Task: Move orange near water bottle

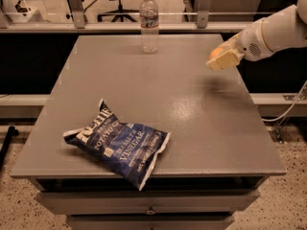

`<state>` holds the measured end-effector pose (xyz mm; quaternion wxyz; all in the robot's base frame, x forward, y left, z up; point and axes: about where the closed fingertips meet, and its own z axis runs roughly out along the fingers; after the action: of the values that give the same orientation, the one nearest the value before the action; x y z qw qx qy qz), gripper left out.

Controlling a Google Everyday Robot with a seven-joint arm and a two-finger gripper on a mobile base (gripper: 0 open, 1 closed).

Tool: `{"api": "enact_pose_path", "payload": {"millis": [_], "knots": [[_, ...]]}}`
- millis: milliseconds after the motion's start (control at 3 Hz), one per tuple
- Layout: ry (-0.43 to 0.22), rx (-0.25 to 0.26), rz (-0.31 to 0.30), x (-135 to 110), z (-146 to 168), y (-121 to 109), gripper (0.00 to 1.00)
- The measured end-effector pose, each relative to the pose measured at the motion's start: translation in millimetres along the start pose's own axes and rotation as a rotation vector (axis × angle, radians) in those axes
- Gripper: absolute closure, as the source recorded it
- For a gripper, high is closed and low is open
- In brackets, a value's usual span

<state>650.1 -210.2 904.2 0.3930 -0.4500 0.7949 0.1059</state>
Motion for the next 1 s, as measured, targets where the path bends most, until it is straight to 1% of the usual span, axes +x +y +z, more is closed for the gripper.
{"api": "enact_pose_path", "payload": {"millis": [333, 667, 1000], "knots": [[-0.005, -0.008, 0.003, 0.1, 3.1, 2.3, 1.0], [-0.058, -0.009, 0.009, -15.0, 30.1, 1.1, 1.0], [-0.138, 0.002, 0.016, -40.2, 76.6, -12.8, 1.0]]}}
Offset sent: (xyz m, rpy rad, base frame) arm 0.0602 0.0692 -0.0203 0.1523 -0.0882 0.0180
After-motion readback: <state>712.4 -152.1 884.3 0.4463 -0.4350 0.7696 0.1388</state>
